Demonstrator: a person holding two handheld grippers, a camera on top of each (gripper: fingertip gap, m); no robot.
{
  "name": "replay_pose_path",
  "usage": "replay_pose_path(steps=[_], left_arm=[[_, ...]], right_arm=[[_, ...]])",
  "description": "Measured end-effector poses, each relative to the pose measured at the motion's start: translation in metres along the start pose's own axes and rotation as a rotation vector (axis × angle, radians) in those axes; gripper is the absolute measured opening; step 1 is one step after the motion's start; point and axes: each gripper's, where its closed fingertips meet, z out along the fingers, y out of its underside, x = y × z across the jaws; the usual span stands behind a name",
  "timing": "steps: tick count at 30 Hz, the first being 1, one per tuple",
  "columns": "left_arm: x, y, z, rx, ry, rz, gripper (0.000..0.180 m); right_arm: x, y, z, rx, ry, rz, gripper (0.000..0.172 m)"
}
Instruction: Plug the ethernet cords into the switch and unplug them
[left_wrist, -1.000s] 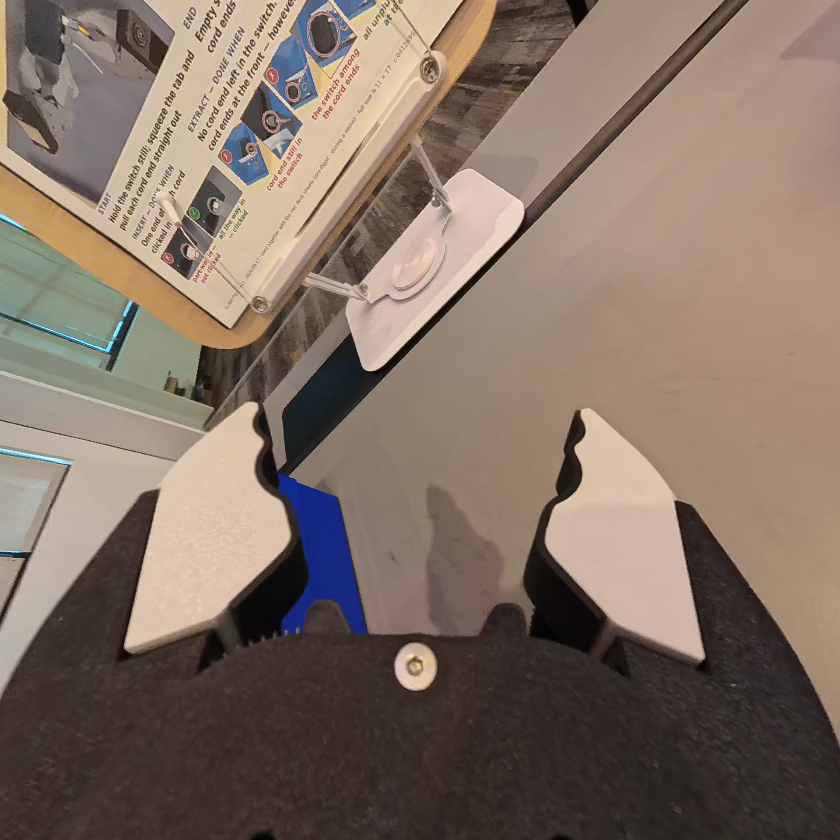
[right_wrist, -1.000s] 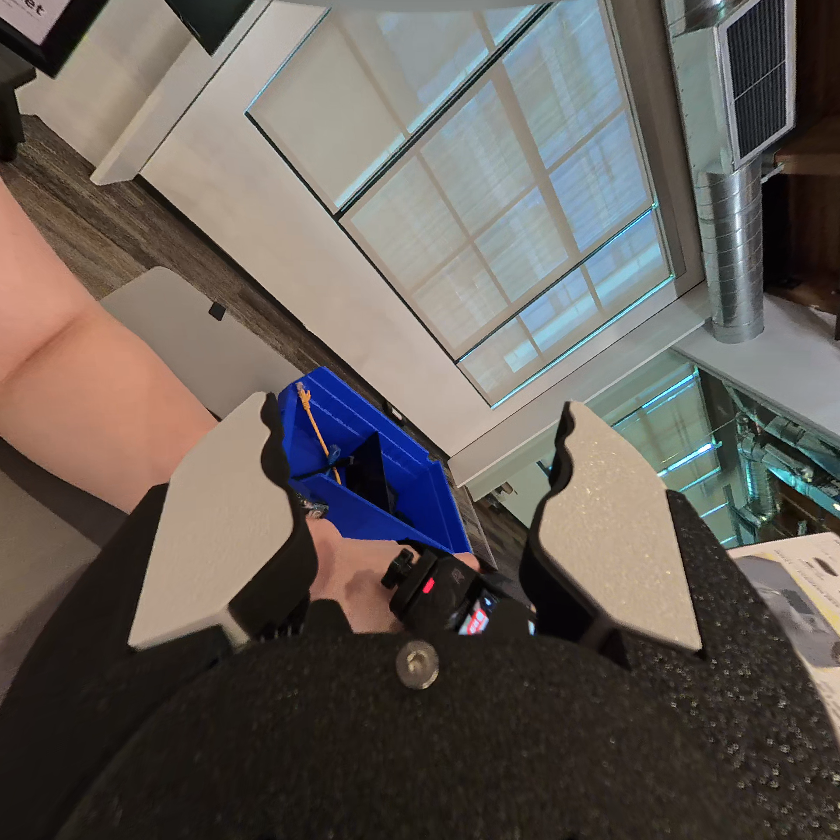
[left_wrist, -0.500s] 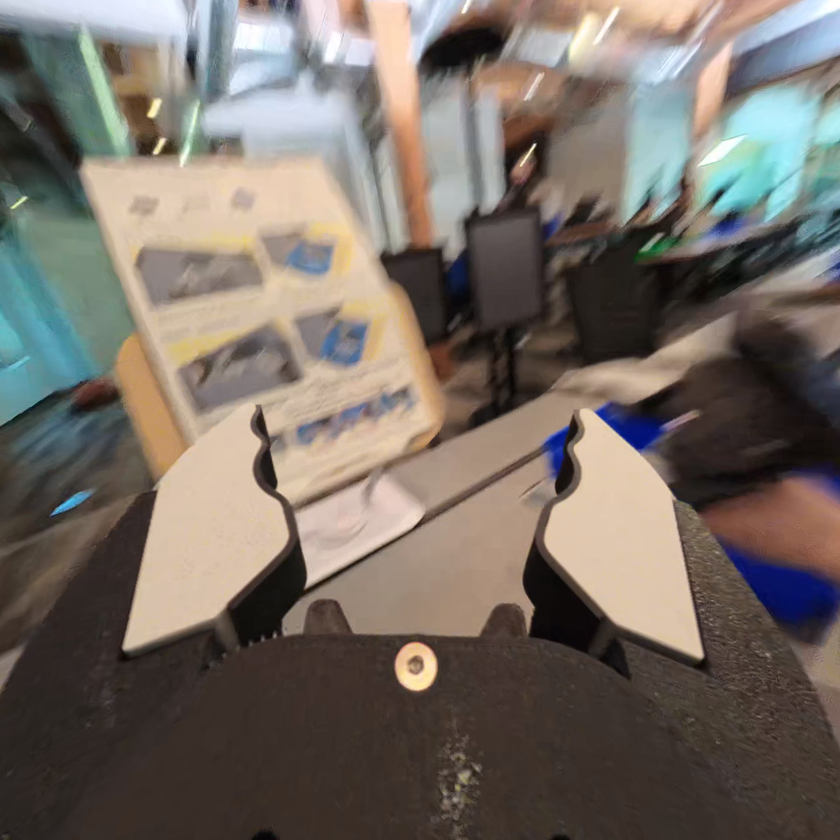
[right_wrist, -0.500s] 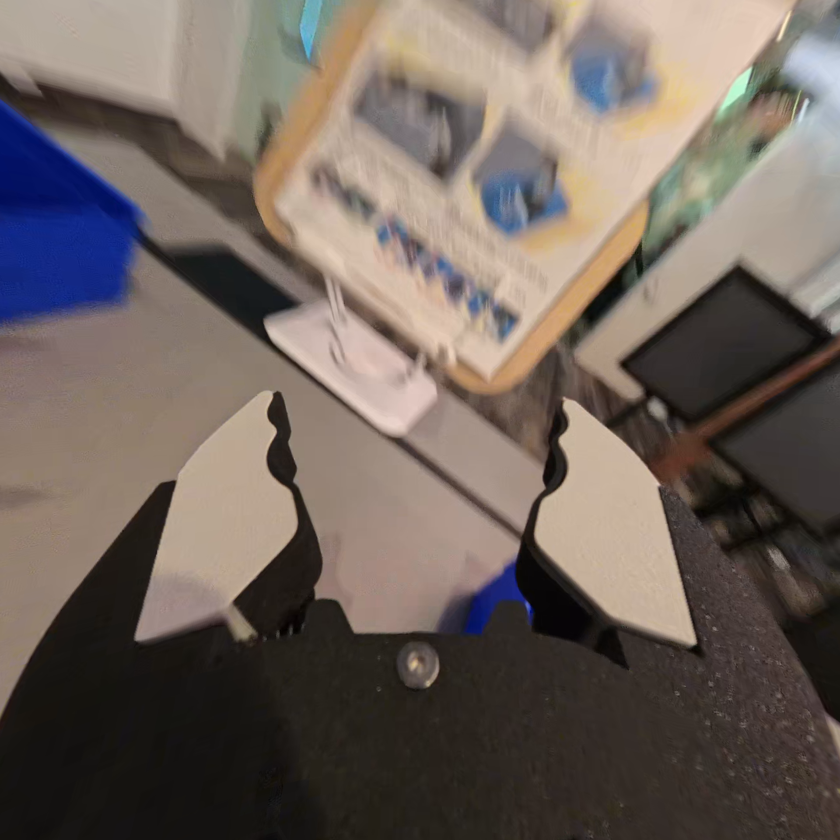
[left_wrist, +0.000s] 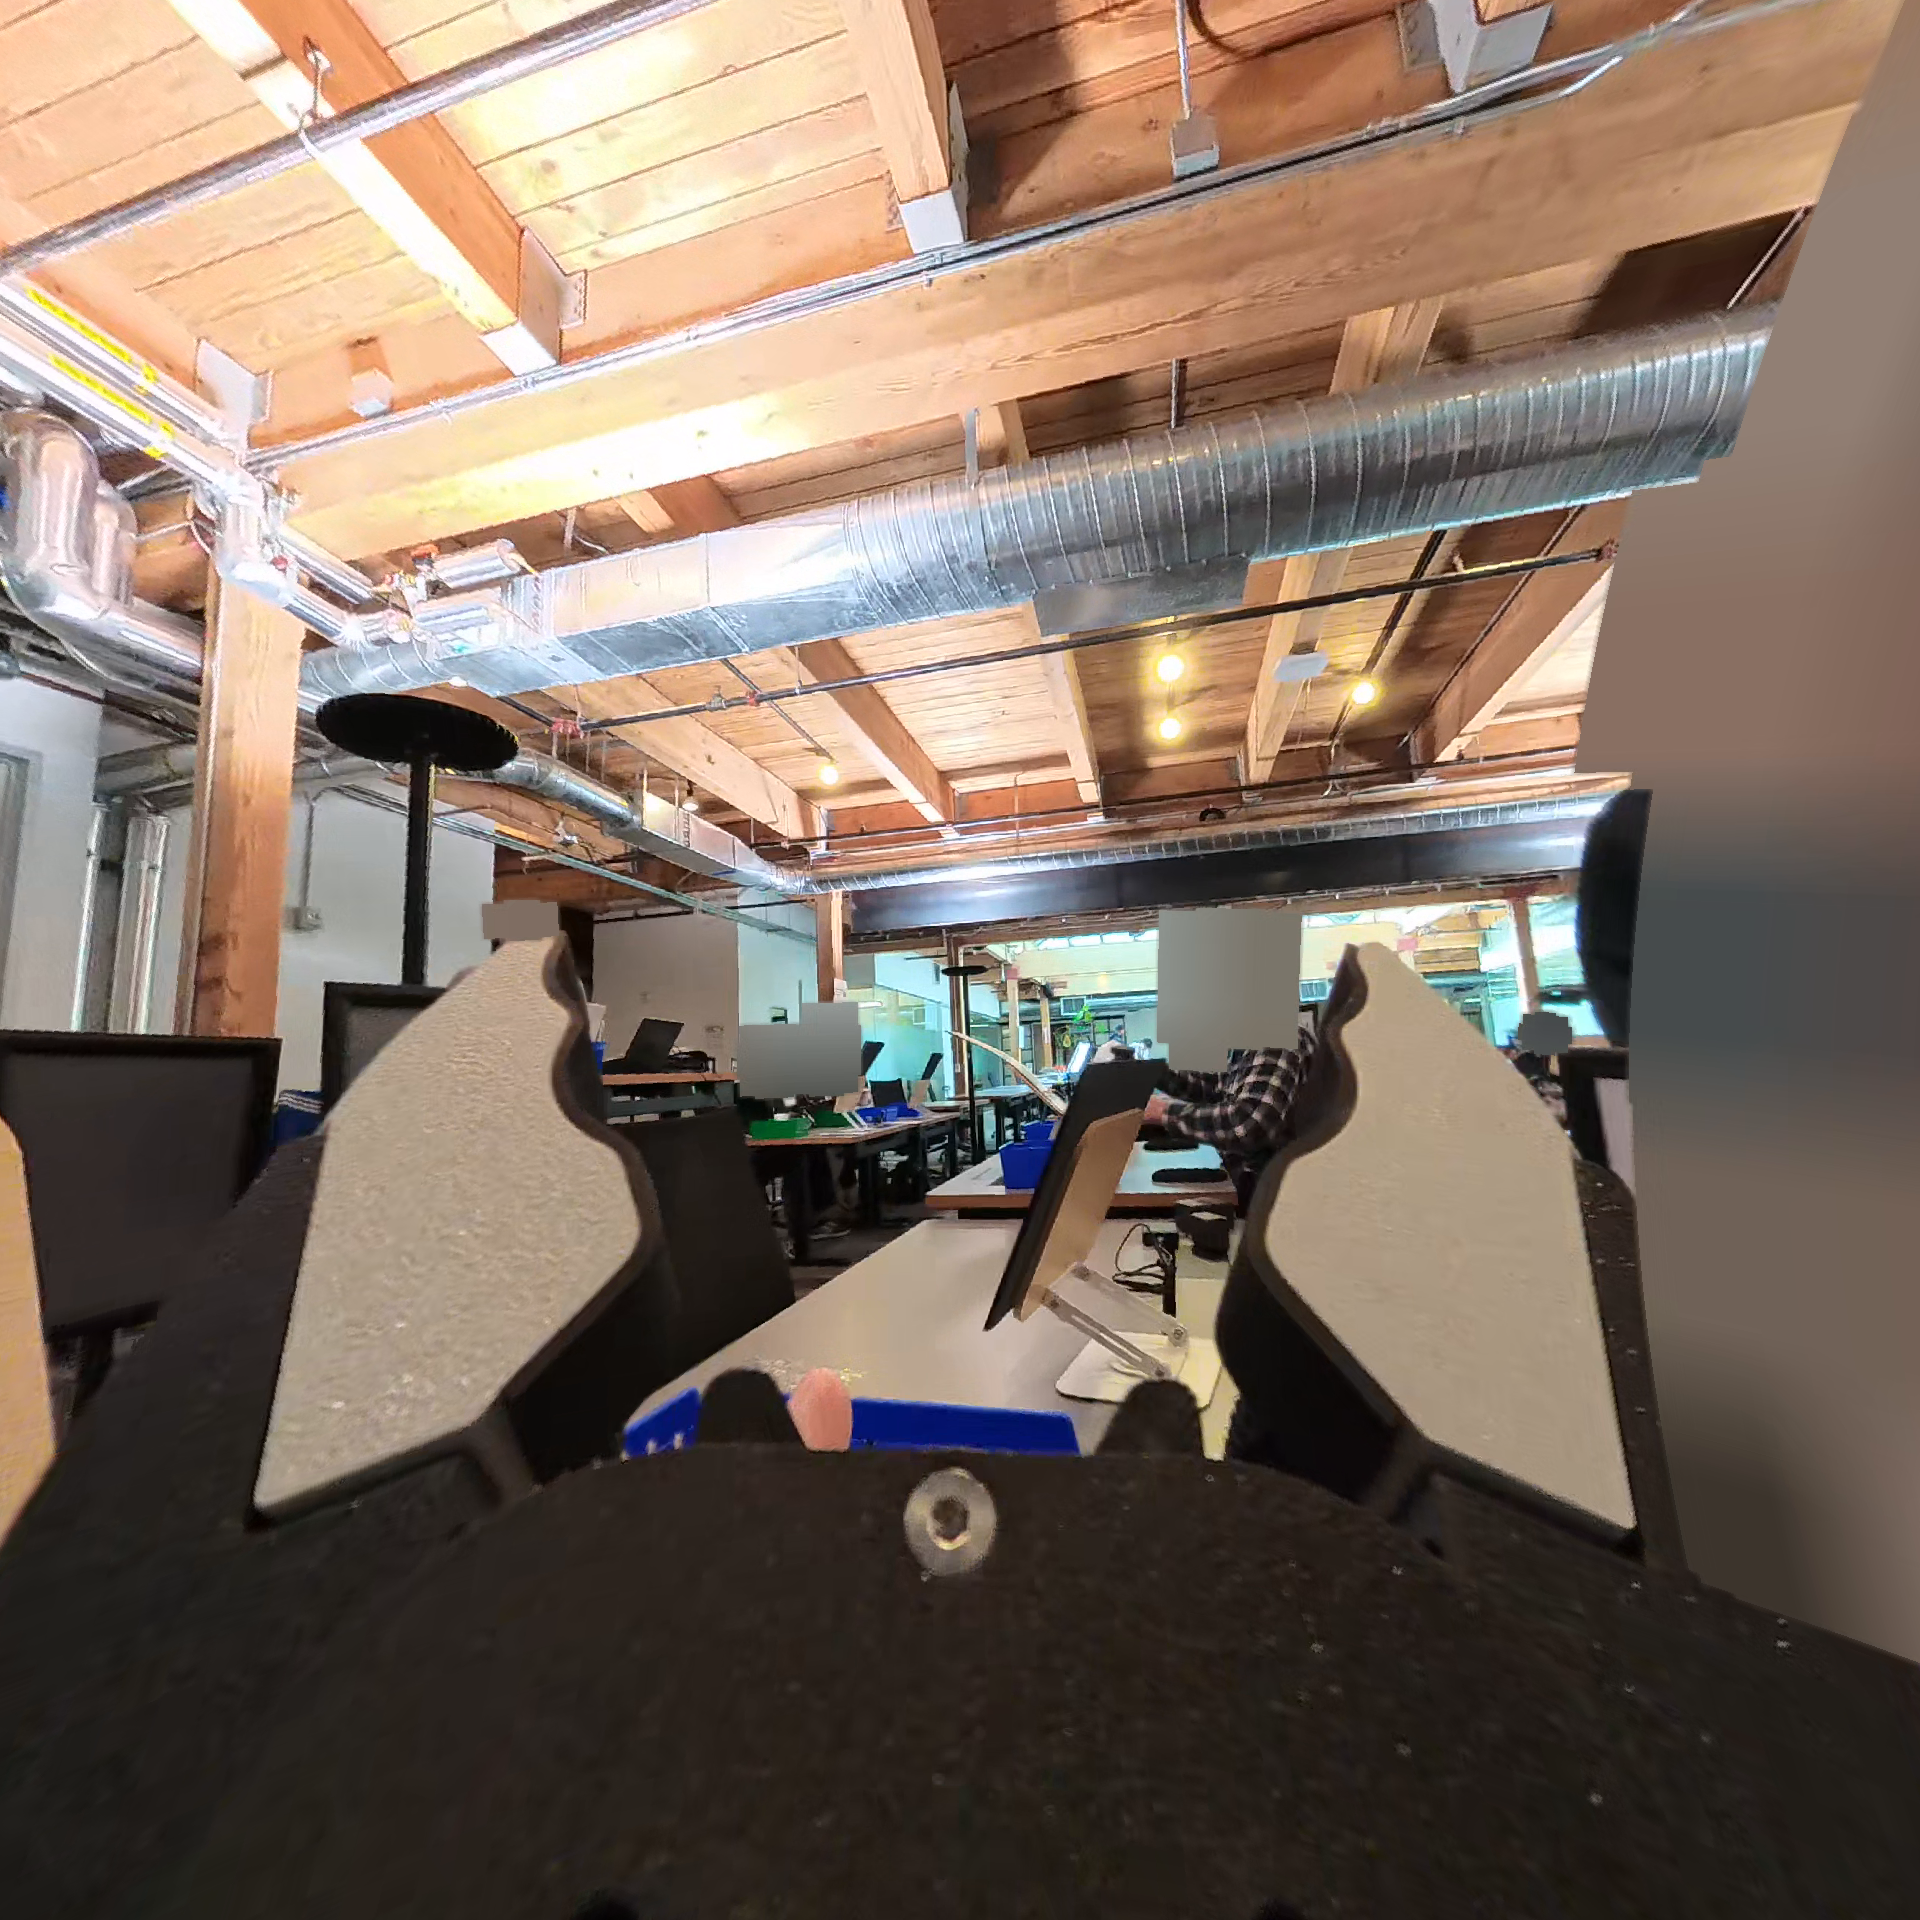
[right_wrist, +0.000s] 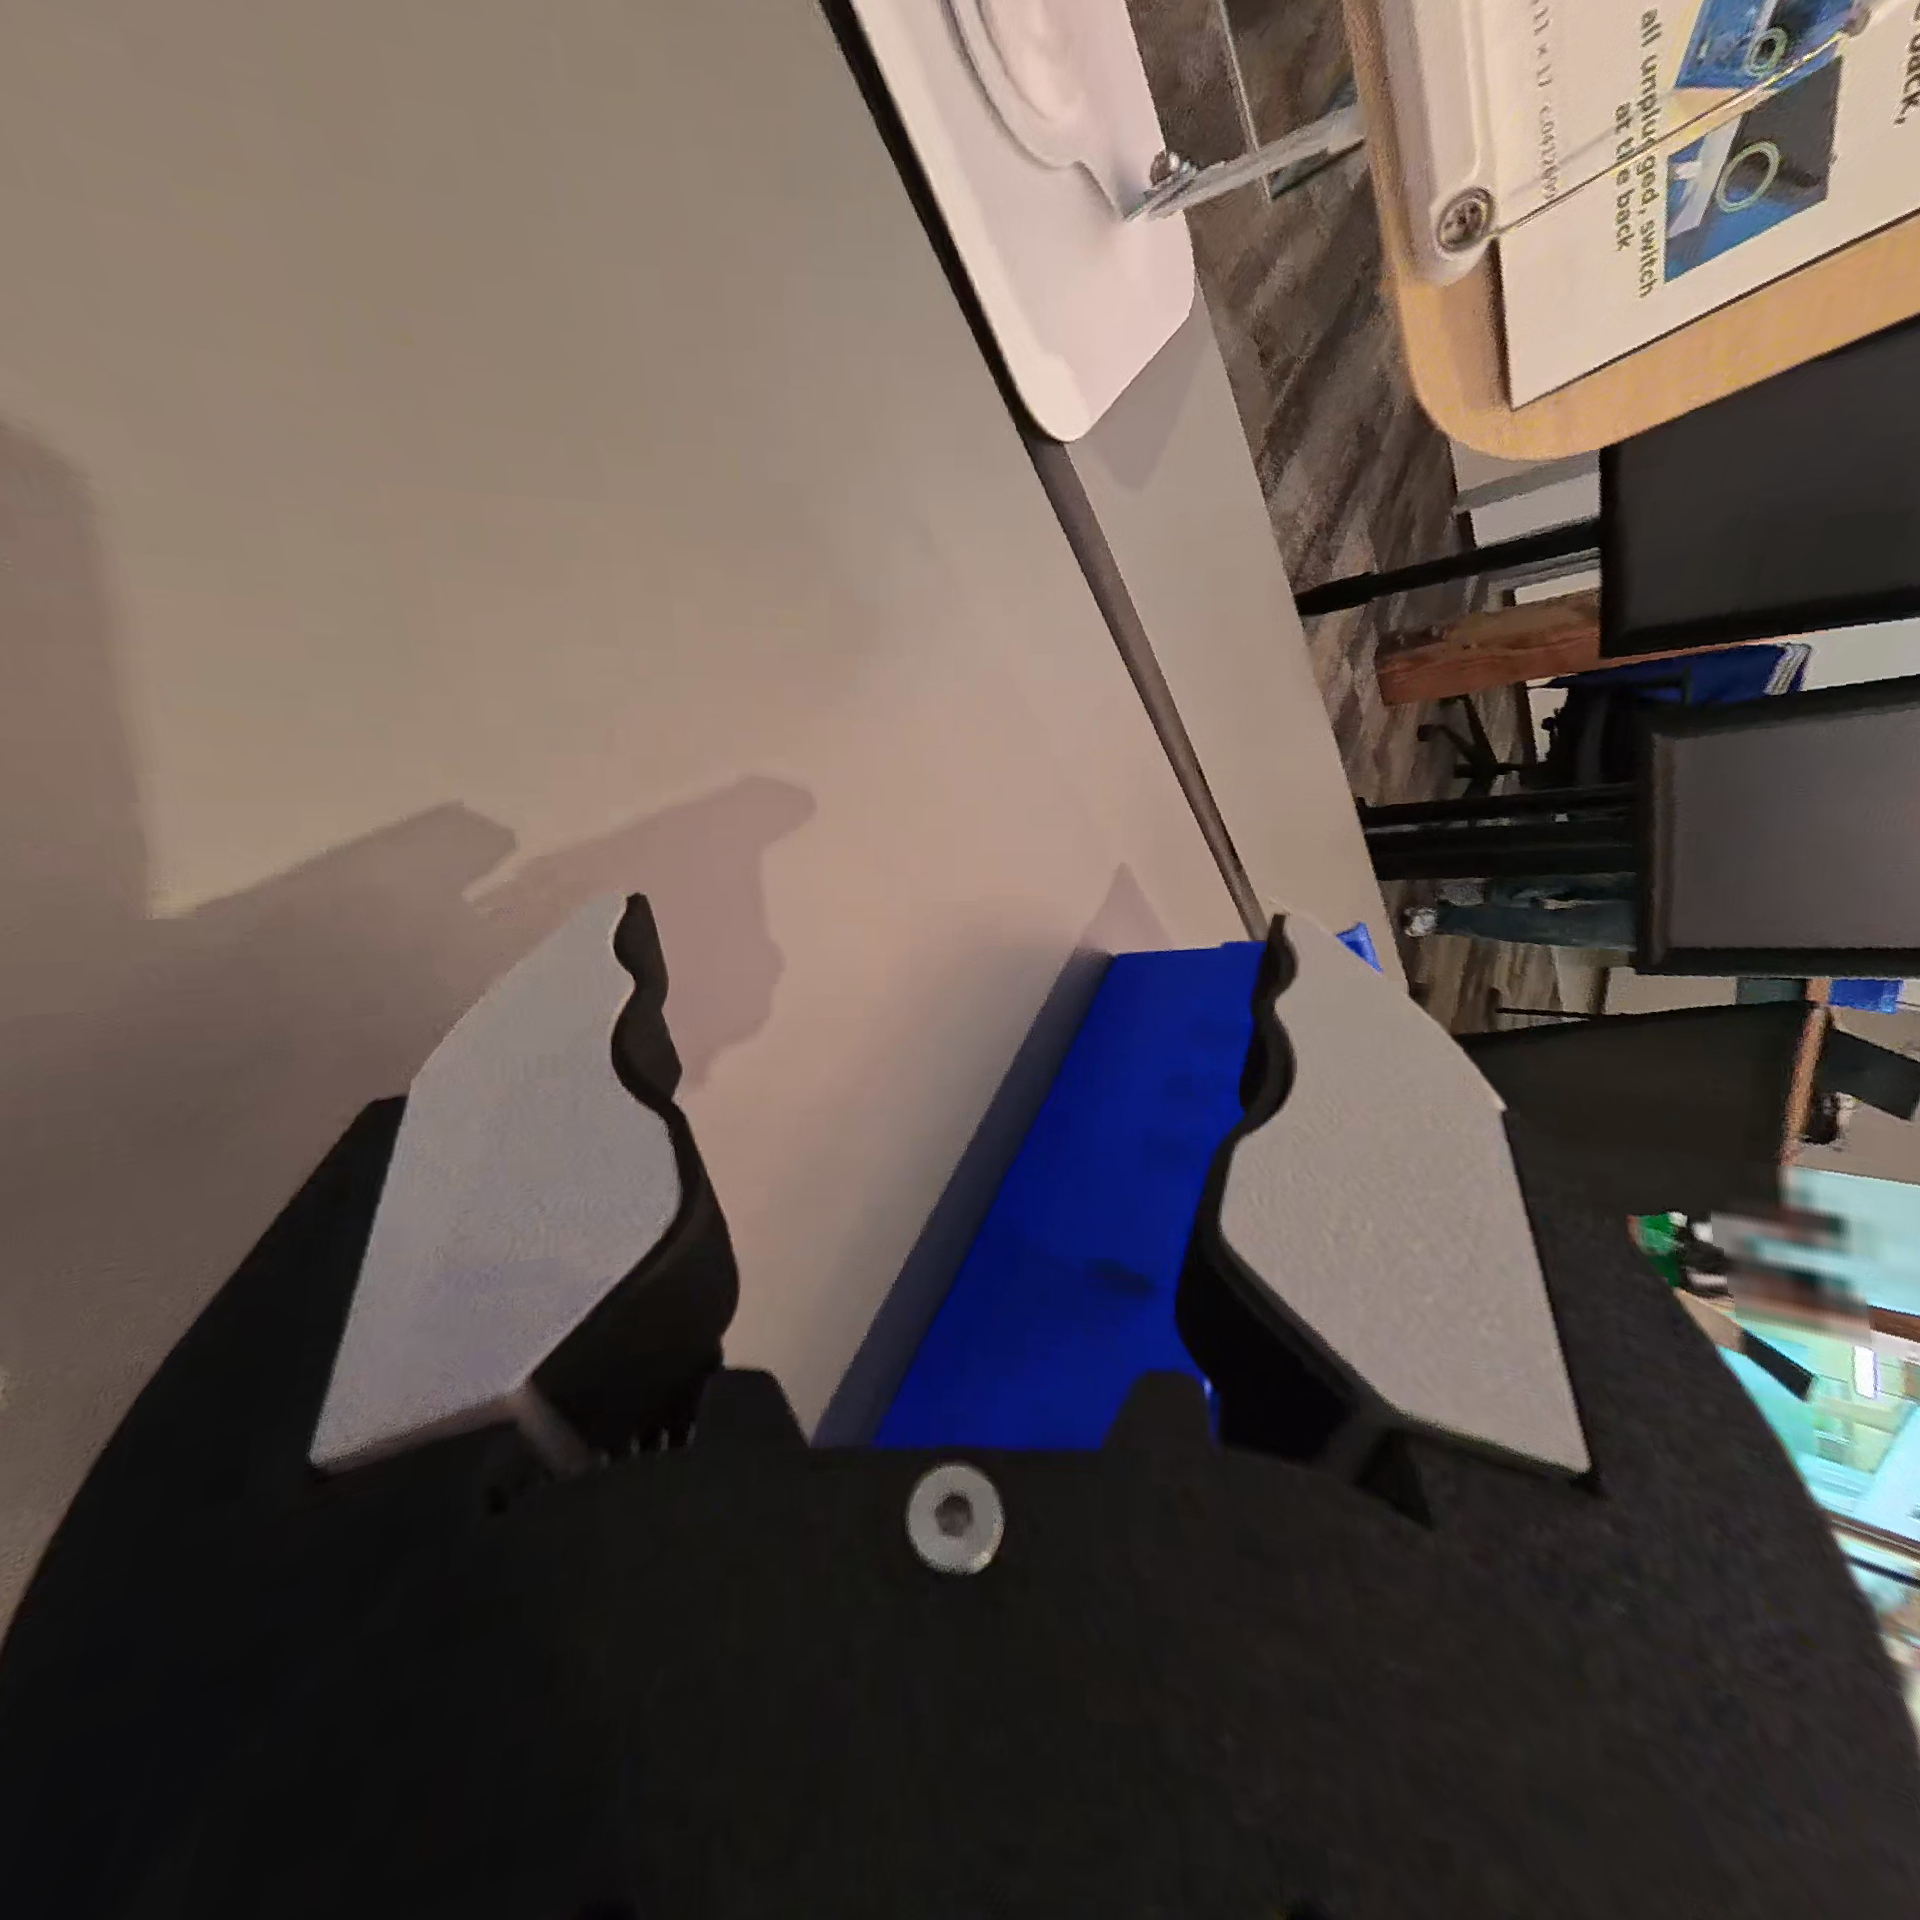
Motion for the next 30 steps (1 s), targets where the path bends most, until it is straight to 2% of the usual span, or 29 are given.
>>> replay_pose_path(steps=[8, 16, 30], left_arm=[[-0.002, 0.012, -0.004, -0.001, 0.001, 0.097, 0.127], [-0.005, 0.024, -0.005, -0.022, 0.007, 0.092, 0.127], [-0.005, 0.031, -0.005, -0.042, -0.003, 0.200, 0.125]], right_arm=[[0.013, 0.006, -0.008, -0.069, 0.123, -0.063, 0.104], [0.011, 0.004, -0.014, -0.073, 0.129, -0.081, 0.102], [0.002, -0.003, -0.020, -0.040, 0.088, -0.087, 0.100]])
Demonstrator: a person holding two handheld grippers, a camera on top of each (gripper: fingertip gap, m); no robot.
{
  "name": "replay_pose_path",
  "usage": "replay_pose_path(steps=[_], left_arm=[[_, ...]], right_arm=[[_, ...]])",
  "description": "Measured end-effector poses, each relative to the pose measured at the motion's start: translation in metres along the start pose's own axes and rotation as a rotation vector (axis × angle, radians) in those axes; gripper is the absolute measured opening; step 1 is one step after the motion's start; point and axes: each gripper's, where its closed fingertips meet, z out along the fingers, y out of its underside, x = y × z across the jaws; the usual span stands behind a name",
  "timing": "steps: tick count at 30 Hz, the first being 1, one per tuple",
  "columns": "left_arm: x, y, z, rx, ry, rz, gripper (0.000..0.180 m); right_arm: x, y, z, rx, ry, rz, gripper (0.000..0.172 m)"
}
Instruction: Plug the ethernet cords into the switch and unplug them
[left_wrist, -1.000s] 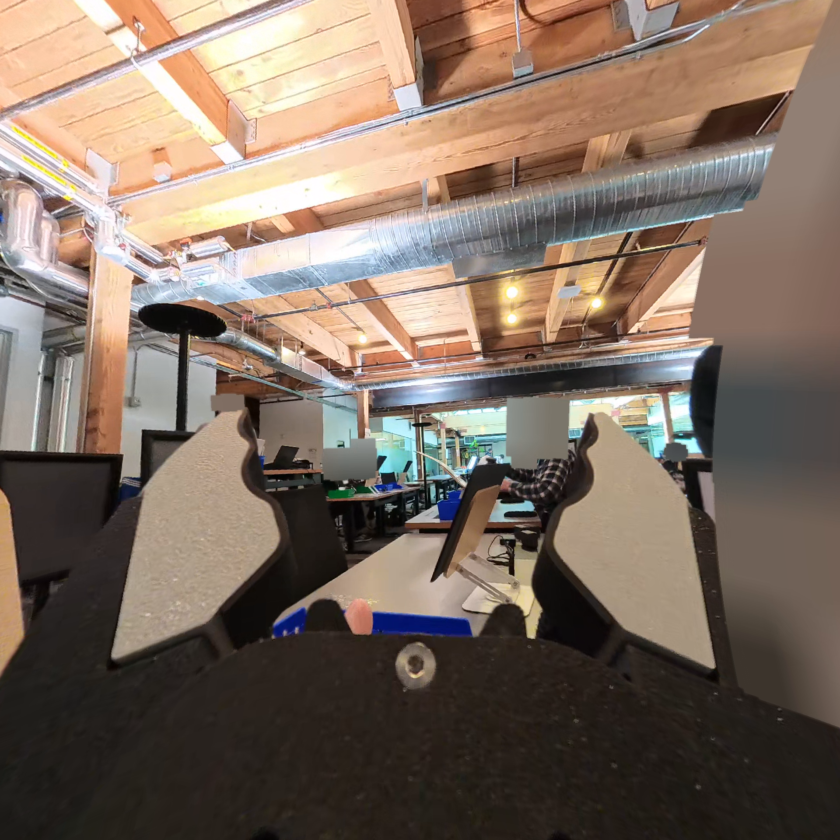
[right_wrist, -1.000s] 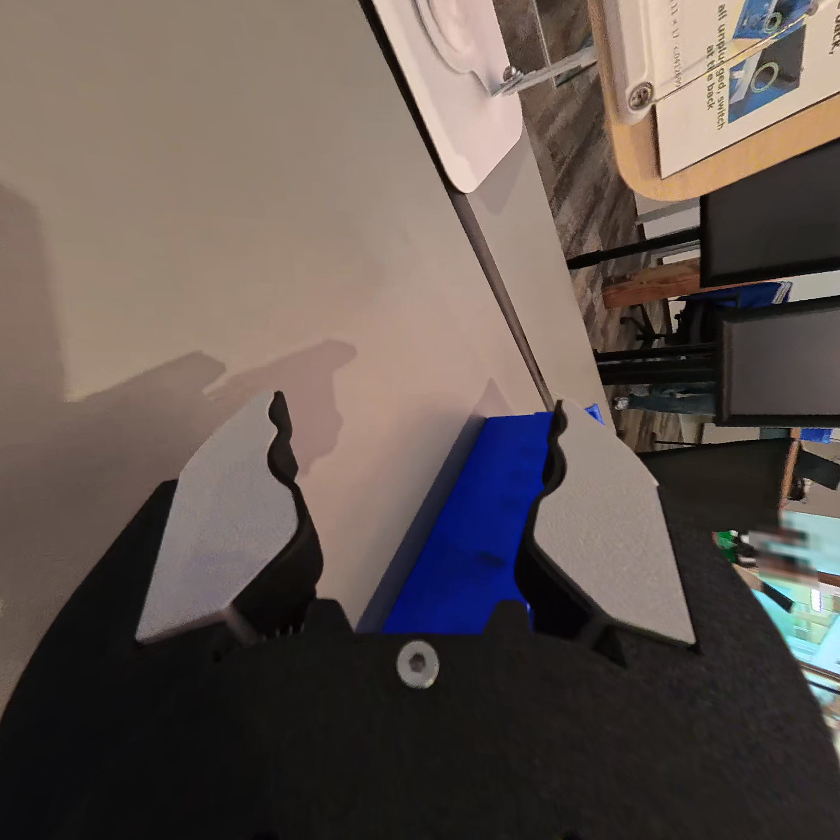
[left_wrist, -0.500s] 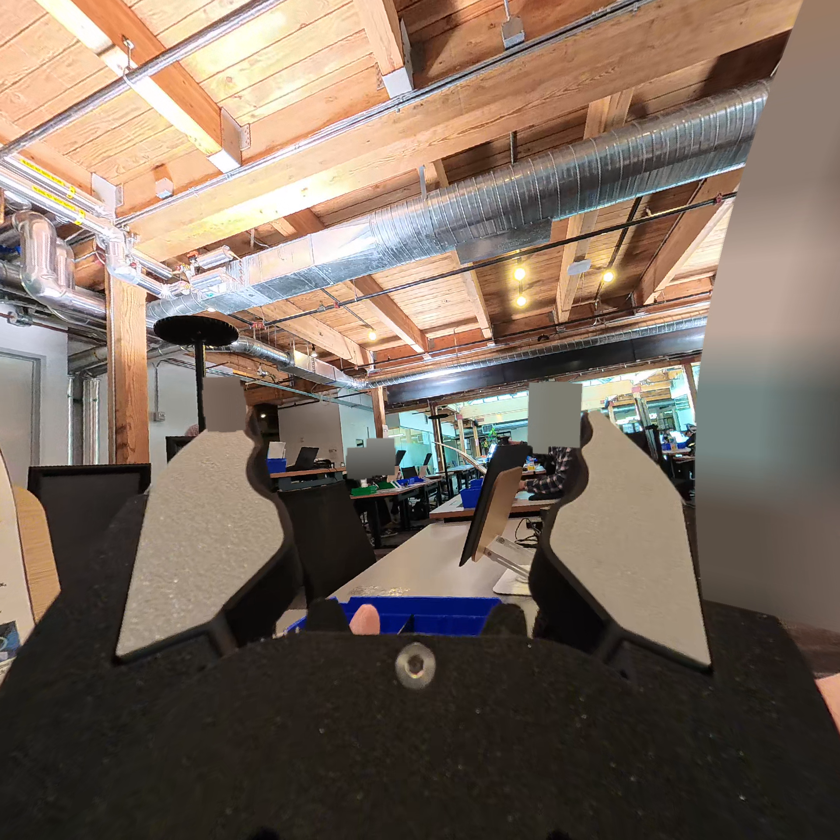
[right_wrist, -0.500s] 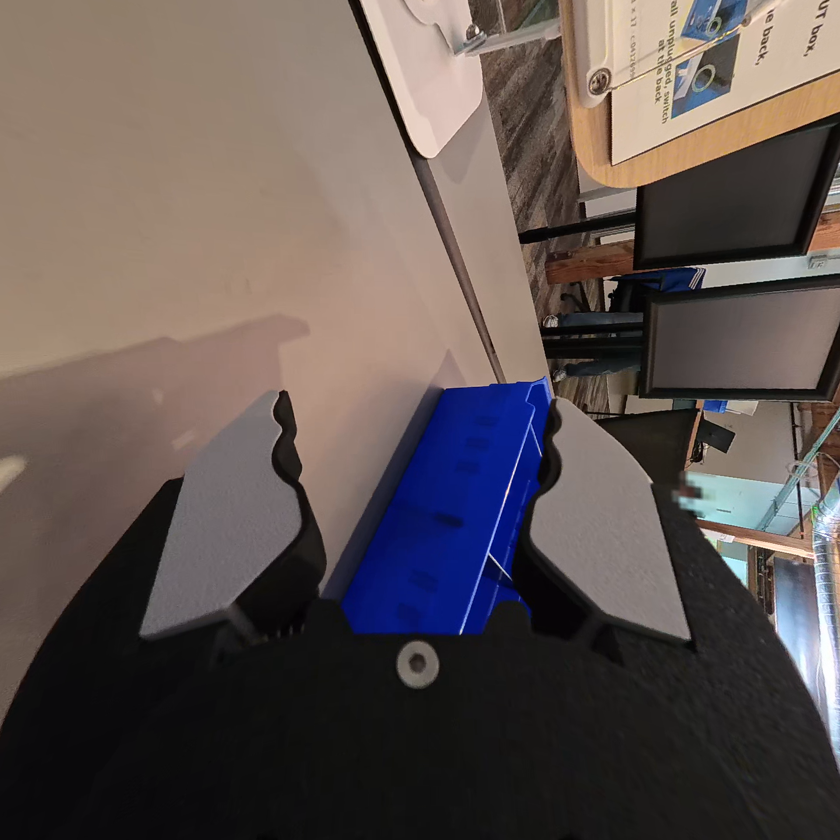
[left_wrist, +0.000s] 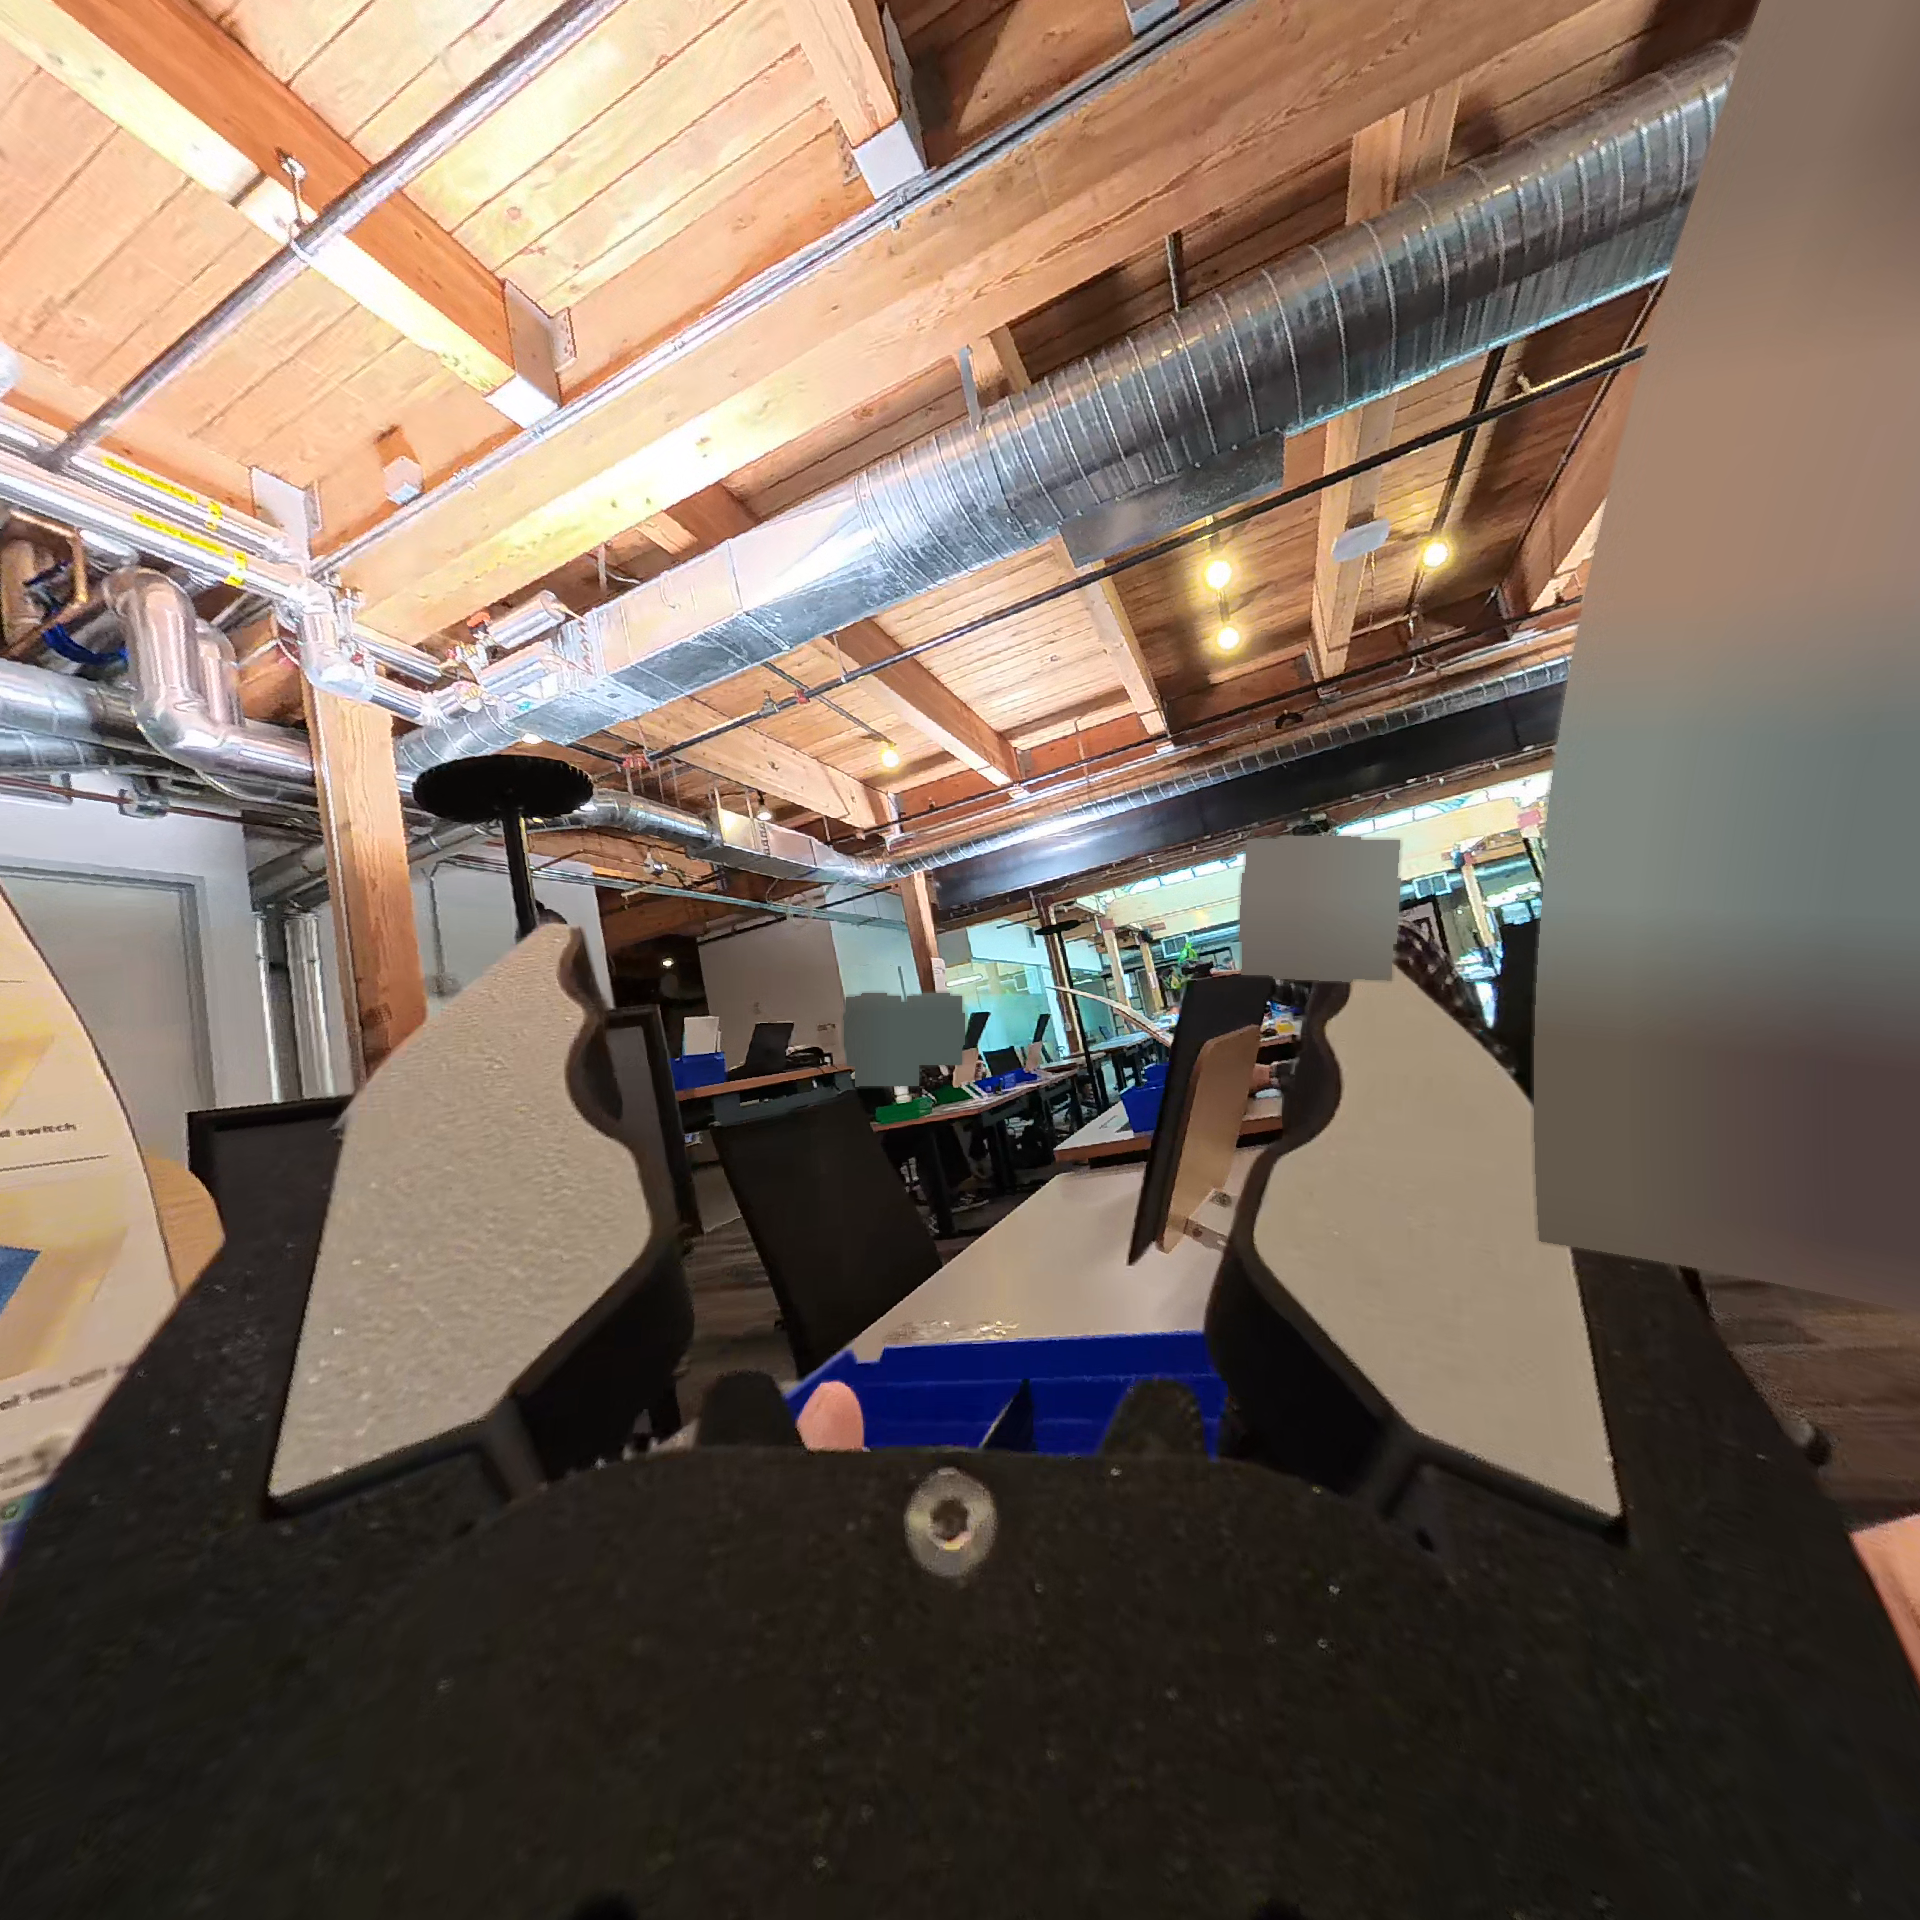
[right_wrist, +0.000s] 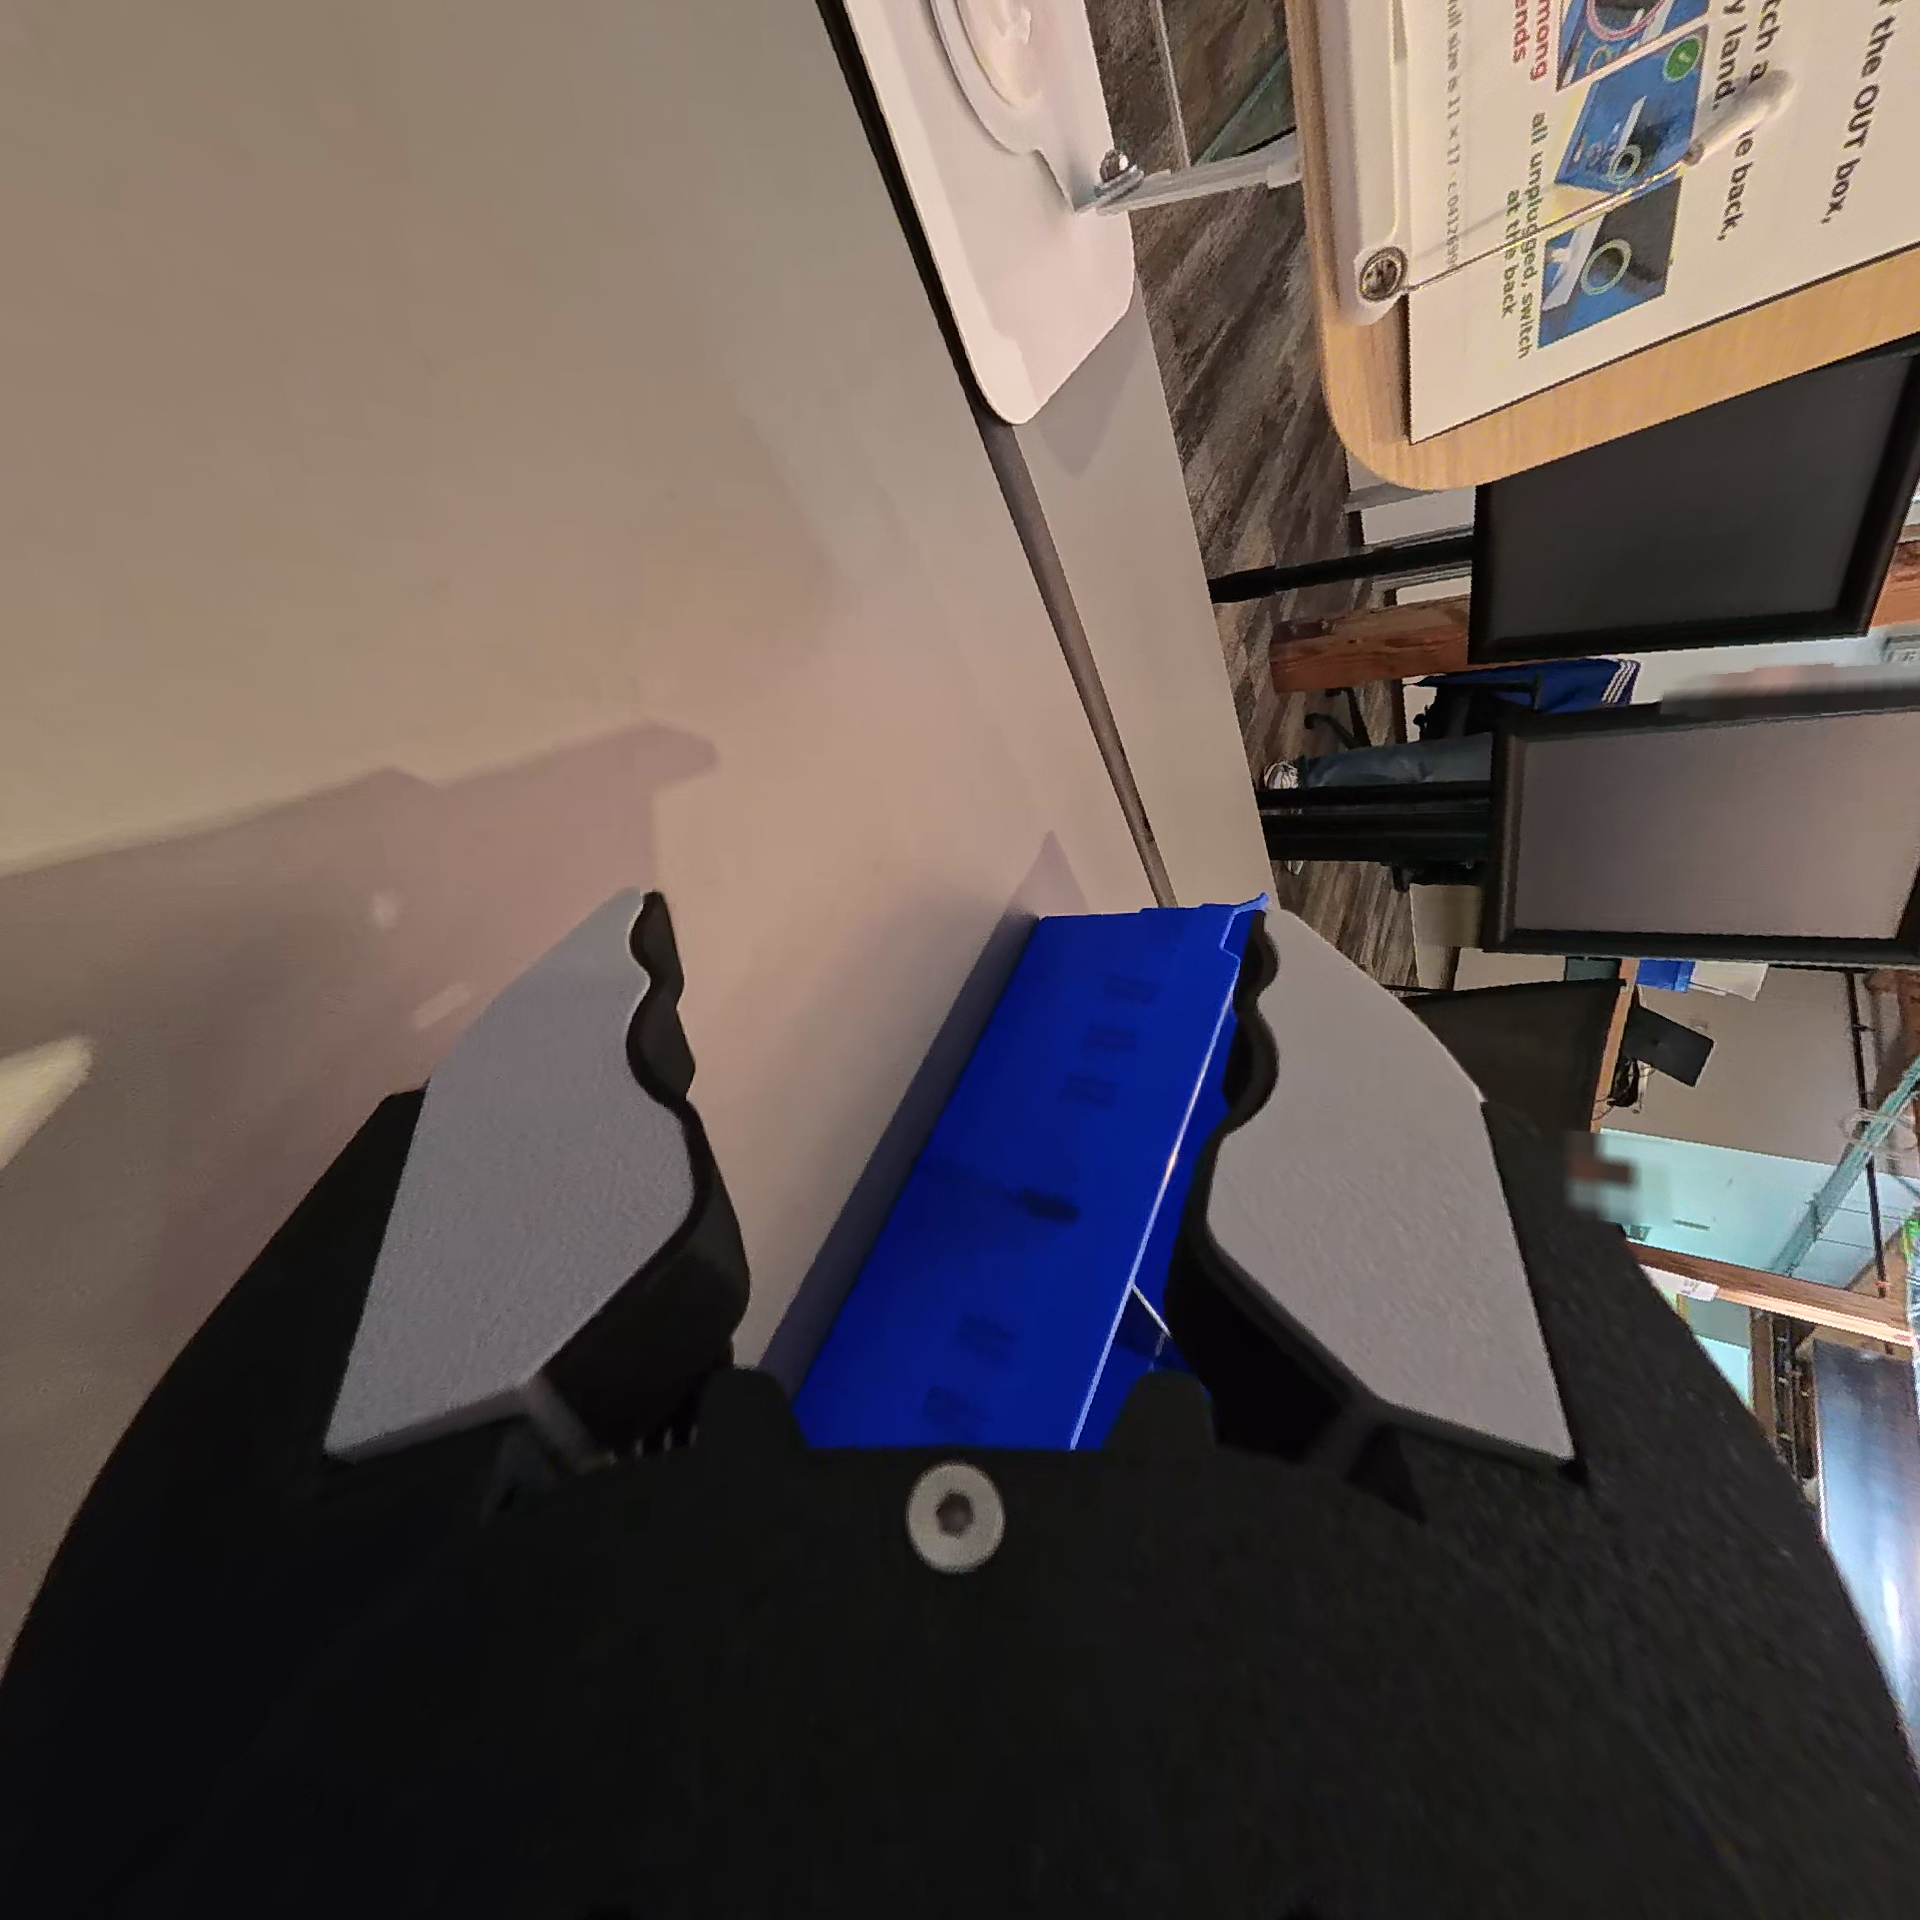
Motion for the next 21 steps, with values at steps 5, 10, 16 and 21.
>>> replay_pose_path(steps=[5, 10, 16, 21], left_arm=[[0.013, -0.028, 0.001, 0.059, 0.024, 0.002, 0.125], [0.026, -0.074, -0.003, 0.128, 0.033, 0.122, 0.122], [-0.030, -0.096, -0.016, 0.055, -0.147, 0.191, 0.113], [-0.124, -0.031, -0.043, -0.384, -0.376, 0.161, 0.091]], right_arm=[[0.000, -0.001, -0.001, 0.014, -0.010, 0.003, 0.100], [0.003, -0.001, 0.001, 0.027, -0.018, 0.015, 0.100], [0.021, -0.014, 0.004, 0.167, 0.005, 0.083, 0.104], [0.061, -0.010, 0.024, 0.338, 0.055, 0.292, 0.102]])
